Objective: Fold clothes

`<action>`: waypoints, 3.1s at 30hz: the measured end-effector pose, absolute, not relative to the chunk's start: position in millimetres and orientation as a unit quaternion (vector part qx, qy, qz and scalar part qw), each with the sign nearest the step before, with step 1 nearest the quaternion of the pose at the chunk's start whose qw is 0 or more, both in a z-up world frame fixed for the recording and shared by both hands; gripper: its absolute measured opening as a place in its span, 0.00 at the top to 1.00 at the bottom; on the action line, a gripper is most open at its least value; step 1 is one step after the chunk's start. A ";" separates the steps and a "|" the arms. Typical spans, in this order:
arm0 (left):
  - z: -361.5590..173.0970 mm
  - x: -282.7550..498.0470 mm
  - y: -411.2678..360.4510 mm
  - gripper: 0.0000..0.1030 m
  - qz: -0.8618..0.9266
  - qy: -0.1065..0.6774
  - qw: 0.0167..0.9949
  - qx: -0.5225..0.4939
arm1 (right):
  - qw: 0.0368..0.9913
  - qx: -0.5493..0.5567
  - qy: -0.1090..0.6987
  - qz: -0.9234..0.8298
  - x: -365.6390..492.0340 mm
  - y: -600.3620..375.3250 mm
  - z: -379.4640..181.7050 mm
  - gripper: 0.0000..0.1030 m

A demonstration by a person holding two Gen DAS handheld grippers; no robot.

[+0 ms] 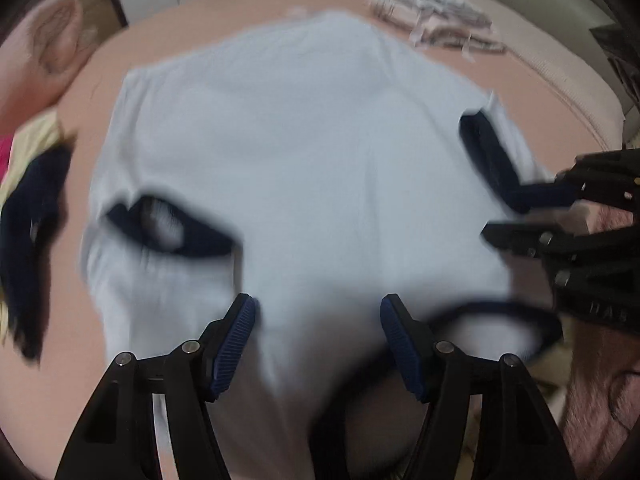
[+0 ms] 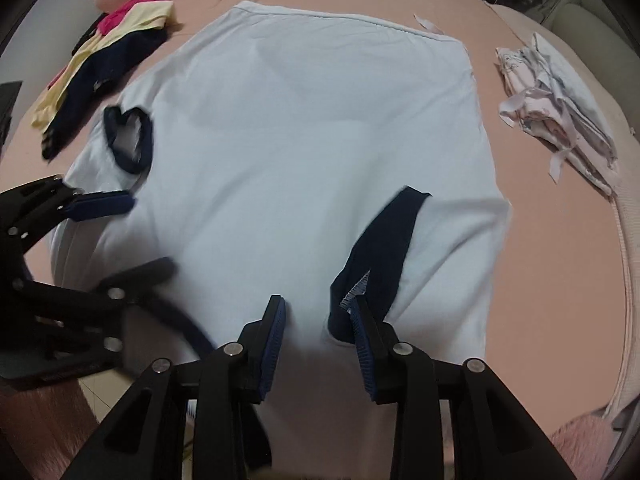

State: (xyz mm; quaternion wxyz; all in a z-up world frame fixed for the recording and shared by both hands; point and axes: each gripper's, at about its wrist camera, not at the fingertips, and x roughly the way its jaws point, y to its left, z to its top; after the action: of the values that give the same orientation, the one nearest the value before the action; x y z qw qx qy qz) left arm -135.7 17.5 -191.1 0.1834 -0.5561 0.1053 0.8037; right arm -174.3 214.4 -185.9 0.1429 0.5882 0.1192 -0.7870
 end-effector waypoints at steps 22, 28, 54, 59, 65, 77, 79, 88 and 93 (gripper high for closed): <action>-182.9 -77.9 -56.1 0.38 0.828 -0.118 0.075 -0.542 | 0.077 0.565 0.104 -0.815 -207.8 299.5 -175.7 0.52; -187.4 -79.3 -55.3 0.38 0.825 -0.116 0.068 -0.549 | 0.100 0.544 0.023 -0.833 -223.1 304.3 -162.1 0.52; -152.6 -195.3 94.6 0.38 0.830 0.006 0.226 -0.511 | 0.075 0.549 -0.031 -0.832 -166.3 351.7 -194.3 0.51; -142.1 -157.1 45.2 0.38 0.843 -0.085 0.122 -0.517 | 0.063 0.545 -0.123 -0.827 -148.4 364.6 -185.2 0.51; -167.1 -82.0 -53.7 0.38 0.832 -0.229 -0.067 -0.502 | 0.048 0.562 -0.243 -0.789 -123.4 378.4 -186.5 0.52; -196.3 -69.0 -70.9 0.38 0.812 -0.297 -0.012 -0.501 | 0.101 0.588 -0.235 -0.767 -112.6 323.3 -200.4 0.52; -198.0 -67.7 -71.6 0.39 0.816 -0.305 -0.010 -0.492 | 0.118 0.572 -0.246 -0.774 -111.2 322.4 -193.3 0.65; -205.4 -67.1 -68.9 0.77 0.808 -0.341 0.016 -0.479 | 0.117 0.563 -0.301 -0.761 -124.8 324.4 -217.5 0.76; -214.8 -69.2 -84.8 0.71 0.782 -0.410 0.022 -0.470 | 0.116 0.541 -0.378 -0.743 -129.2 326.3 -234.9 0.75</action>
State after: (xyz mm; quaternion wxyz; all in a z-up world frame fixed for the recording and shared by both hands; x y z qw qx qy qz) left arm -69.2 -84.8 -214.8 0.0218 -0.4696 -0.4098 0.7817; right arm -129.2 326.3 -234.9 0.1156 0.5410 -0.3775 -0.7426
